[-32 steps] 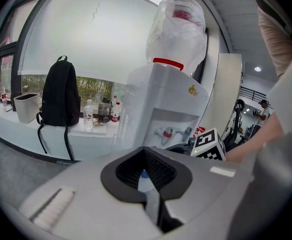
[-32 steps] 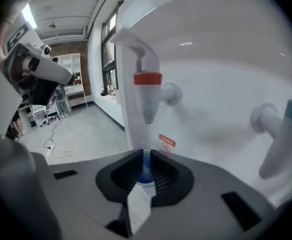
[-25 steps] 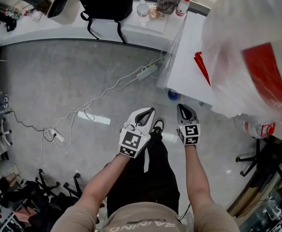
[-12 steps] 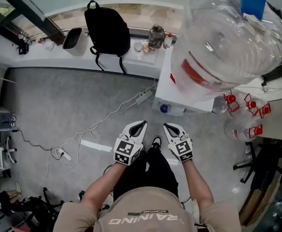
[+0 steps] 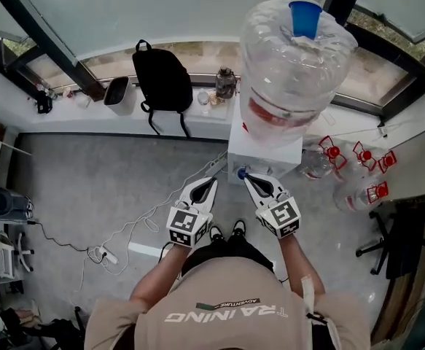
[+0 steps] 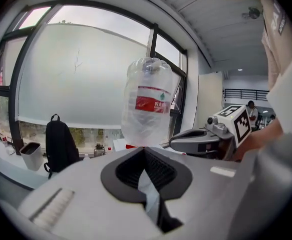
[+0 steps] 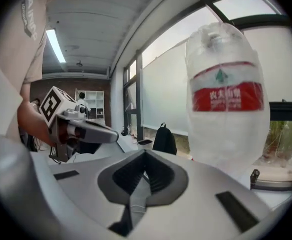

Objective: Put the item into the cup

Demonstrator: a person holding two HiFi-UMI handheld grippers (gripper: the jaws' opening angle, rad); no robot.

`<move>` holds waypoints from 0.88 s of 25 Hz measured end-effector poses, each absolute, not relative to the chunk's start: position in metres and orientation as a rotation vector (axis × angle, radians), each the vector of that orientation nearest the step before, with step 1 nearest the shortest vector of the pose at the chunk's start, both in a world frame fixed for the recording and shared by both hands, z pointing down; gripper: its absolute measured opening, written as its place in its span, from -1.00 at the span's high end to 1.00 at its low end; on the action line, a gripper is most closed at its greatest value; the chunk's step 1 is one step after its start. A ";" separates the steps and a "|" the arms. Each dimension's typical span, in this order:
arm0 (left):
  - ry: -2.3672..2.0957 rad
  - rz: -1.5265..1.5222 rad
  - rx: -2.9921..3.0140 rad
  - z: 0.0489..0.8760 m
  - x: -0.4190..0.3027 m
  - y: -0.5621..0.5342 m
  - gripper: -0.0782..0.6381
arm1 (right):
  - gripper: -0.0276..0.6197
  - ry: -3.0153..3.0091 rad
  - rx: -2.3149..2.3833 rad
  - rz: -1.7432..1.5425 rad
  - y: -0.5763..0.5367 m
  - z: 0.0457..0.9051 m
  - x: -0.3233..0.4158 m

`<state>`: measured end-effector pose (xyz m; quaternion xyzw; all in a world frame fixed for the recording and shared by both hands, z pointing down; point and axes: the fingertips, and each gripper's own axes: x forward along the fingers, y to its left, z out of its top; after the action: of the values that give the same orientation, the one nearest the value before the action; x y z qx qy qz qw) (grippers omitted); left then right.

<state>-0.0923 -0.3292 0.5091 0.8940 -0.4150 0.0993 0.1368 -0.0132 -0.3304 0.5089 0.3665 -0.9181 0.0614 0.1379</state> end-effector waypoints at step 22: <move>-1.329 0.197 2.845 0.384 -0.110 -0.369 0.76 | 0.88 -2.712 1.373 -0.025 -0.341 0.393 0.025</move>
<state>-0.1095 -0.3690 0.3841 0.9042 -0.4224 0.0628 -0.0024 0.0248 -0.3413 0.3927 0.4511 -0.8910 -0.0082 0.0508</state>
